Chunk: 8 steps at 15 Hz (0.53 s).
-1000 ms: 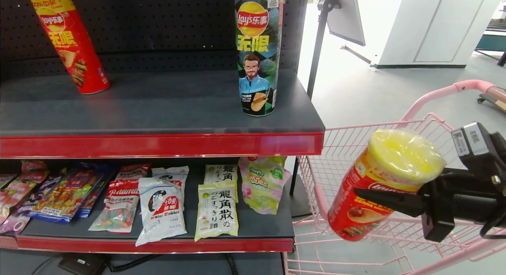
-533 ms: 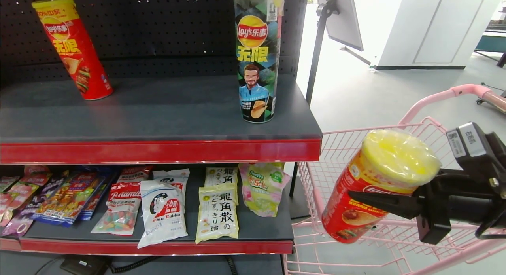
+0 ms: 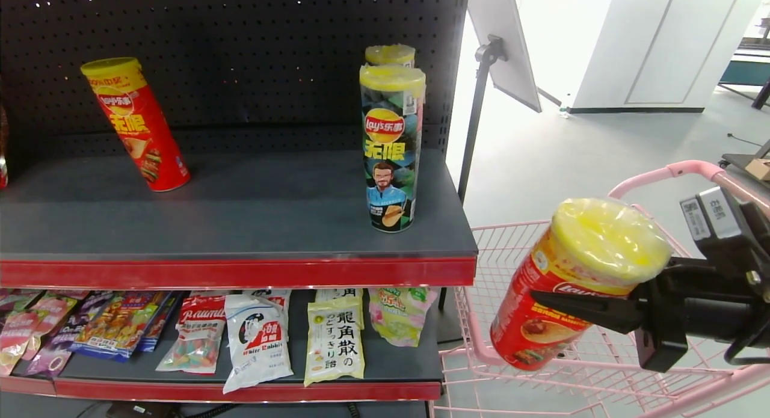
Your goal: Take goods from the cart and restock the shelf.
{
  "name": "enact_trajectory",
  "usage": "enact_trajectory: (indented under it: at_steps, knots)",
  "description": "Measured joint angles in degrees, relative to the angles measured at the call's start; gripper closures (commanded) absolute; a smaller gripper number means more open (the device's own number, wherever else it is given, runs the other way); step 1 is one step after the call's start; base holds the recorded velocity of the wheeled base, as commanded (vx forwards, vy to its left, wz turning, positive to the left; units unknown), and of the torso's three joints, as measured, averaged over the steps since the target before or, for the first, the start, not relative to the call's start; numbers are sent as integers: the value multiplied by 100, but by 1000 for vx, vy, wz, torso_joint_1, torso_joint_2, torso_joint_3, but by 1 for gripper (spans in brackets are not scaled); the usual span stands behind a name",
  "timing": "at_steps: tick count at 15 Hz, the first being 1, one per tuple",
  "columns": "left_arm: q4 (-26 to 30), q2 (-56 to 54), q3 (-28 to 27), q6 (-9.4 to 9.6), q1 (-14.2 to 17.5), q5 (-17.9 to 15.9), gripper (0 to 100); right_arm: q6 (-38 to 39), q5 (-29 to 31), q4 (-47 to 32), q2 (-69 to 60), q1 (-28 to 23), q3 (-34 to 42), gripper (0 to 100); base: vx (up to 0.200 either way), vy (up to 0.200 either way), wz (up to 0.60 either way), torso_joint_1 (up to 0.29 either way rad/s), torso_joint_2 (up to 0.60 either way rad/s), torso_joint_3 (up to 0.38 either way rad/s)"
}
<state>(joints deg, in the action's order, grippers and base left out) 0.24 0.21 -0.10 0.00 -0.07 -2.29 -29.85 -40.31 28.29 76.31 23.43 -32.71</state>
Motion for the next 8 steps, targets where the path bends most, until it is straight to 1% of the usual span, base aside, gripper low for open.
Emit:
enact_trajectory:
  at_steps: [3,5,6,8]
  knots:
    - [0,0,0,0,0,5,0,-4,-2,0,-38,-4,30,100,0,0,0,259,-601,-346]
    - [2,0,0,0,-2,2,0,-9,-2,0,-82,-4,77,100,0,0,0,212,-481,-266]
    - [-2,0,0,0,-2,0,0,-17,0,4,-112,-4,126,100,0,0,0,85,-193,-110]
    - [2,0,0,0,0,2,0,-11,-9,4,-197,-9,206,100,0,0,0,16,-30,-21]
